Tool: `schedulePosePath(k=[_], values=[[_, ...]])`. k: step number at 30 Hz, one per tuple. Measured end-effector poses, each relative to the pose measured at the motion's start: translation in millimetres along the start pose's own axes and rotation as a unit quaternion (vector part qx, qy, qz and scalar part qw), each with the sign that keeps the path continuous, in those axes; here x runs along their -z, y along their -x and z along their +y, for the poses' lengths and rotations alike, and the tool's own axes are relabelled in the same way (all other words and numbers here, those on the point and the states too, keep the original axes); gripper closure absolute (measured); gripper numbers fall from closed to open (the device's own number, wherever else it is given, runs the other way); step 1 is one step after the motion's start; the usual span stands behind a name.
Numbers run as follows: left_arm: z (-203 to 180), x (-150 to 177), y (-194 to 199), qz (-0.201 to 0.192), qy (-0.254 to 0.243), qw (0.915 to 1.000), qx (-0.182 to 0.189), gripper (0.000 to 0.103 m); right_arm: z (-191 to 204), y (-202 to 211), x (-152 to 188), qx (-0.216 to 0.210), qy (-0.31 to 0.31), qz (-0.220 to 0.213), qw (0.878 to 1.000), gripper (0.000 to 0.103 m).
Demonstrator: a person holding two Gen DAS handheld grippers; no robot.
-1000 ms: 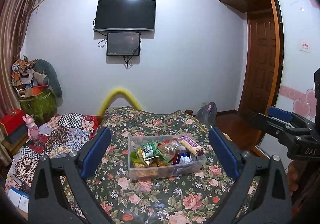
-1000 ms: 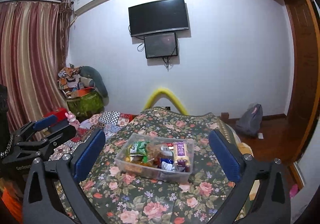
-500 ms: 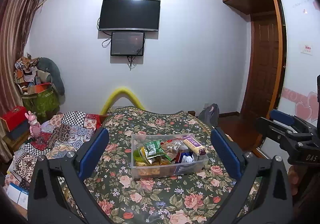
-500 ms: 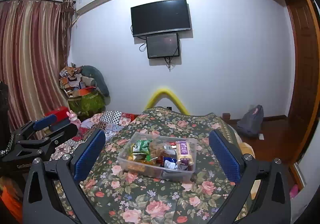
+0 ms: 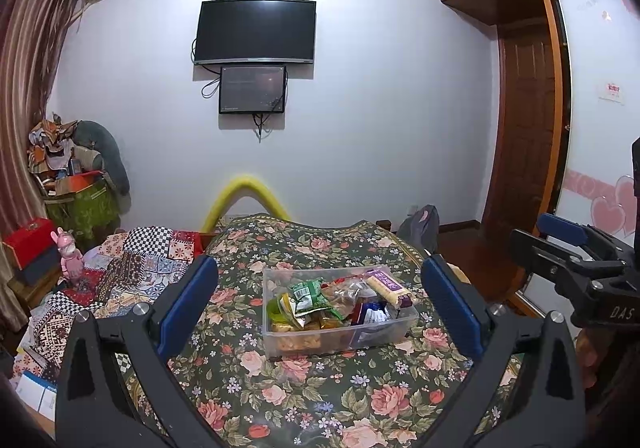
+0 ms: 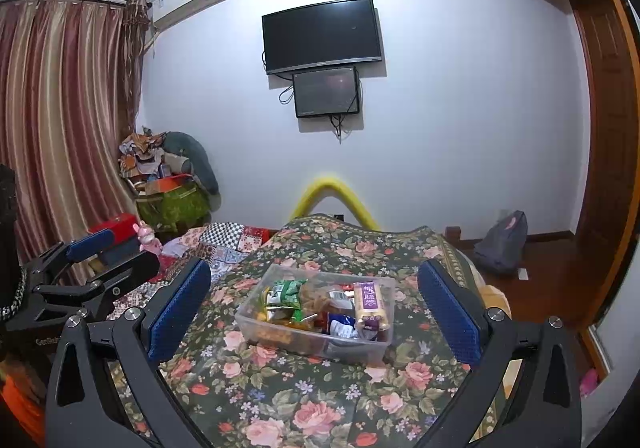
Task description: Organize snacks
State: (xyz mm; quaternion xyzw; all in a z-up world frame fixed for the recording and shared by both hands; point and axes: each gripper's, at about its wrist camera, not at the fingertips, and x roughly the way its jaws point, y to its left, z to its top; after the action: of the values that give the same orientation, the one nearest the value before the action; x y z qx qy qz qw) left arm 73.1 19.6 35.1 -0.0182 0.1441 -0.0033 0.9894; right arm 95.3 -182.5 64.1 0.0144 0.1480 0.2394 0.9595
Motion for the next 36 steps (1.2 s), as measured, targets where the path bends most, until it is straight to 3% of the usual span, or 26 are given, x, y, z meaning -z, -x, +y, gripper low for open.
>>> schedulePosePath(k=[36], values=[[1.7,2.6,1.3,-0.003,0.001,0.9999,0.01,0.0,-1.2,1.3,-2.4,0.003,0.003,-0.002,1.0,0.0]])
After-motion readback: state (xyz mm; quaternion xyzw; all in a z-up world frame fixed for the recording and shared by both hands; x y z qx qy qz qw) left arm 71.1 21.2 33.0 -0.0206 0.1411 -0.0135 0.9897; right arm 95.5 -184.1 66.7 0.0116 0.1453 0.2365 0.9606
